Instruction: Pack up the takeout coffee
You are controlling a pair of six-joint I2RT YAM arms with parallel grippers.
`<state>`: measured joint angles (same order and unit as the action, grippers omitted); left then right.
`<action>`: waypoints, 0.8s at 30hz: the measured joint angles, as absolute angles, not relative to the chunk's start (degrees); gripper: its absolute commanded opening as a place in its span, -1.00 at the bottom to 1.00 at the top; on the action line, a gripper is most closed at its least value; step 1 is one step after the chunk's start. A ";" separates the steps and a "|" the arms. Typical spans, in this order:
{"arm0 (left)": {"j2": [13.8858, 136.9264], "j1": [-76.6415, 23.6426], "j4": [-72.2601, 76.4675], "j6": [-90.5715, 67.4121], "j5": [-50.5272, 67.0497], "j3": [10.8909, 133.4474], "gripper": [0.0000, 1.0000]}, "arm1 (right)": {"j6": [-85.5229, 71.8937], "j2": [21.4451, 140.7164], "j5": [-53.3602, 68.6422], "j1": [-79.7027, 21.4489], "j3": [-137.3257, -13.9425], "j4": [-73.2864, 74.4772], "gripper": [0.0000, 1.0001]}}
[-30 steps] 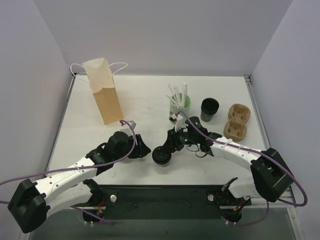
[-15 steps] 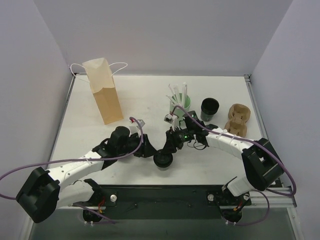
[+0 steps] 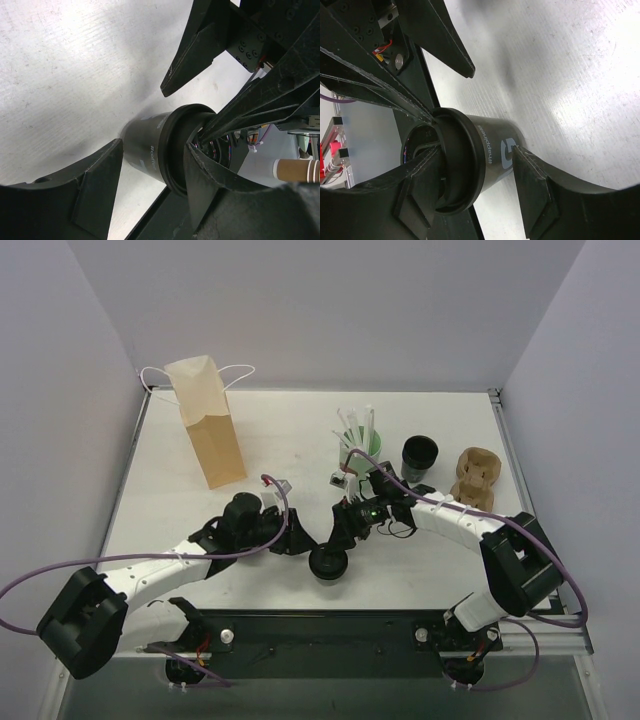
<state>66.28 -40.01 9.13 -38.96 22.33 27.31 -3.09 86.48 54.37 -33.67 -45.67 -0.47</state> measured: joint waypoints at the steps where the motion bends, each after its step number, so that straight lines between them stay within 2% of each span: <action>1: 66.26 -40.01 9.58 -39.11 22.31 27.11 0.22 | -2.98 86.48 54.26 -33.67 -45.89 0.05 0.18; 12: 64.84 -40.03 10.48 -40.07 20.99 25.47 0.22 | -2.61 86.48 51.79 -33.36 -47.11 3.77 0.50; 24: 63.72 -40.03 9.93 -40.07 20.05 25.47 0.22 | -2.55 86.48 49.95 -33.30 -48.45 5.91 0.62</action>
<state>63.72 -40.03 9.93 -40.07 20.05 25.47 -2.55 86.48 49.95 -33.30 -48.45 5.91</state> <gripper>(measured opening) 0.609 0.804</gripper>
